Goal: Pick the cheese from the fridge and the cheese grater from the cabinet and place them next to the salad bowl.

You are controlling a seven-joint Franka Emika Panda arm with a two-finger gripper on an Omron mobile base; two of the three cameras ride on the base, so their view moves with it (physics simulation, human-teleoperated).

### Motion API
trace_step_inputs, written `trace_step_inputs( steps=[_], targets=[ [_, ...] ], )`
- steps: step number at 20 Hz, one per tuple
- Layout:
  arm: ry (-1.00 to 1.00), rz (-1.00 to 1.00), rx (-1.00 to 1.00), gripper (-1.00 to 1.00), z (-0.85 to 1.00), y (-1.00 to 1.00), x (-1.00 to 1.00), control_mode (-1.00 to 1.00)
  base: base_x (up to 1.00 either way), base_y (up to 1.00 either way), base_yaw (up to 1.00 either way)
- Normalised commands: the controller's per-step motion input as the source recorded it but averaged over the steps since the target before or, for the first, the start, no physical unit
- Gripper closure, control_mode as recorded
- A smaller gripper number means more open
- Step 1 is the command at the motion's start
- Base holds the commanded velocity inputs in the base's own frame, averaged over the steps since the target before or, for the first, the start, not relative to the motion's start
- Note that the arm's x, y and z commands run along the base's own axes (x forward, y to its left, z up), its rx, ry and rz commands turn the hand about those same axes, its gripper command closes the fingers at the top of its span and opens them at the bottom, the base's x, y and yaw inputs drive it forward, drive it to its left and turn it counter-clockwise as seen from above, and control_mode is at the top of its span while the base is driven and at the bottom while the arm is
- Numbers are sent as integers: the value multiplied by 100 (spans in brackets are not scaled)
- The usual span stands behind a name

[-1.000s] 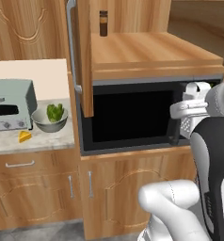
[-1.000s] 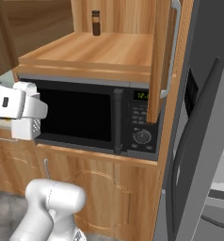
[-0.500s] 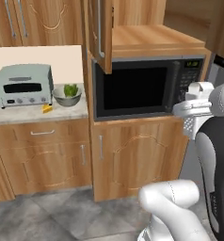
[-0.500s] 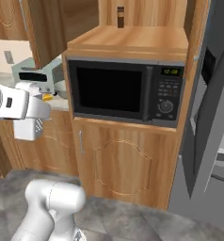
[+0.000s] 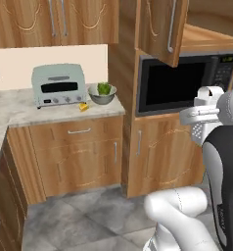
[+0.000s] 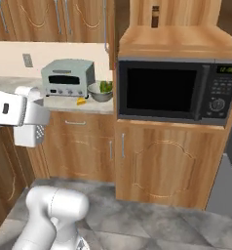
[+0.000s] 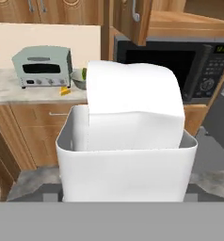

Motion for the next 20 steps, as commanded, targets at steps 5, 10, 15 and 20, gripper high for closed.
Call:
trace_step_inputs(
  steps=[5, 10, 15, 20],
  targets=[
    [0, 0, 0, 100, 0, 0, 0, 100, 91, 100, -10],
    [0, 0, 0, 100, 0, 0, 0, 100, 82, 99, 24],
    [0, 0, 0, 100, 0, 0, 0, 100, 97, 71, -1],
    [0, 0, 0, 100, 0, 0, 0, 100, 64, 1, -54]
  ],
)
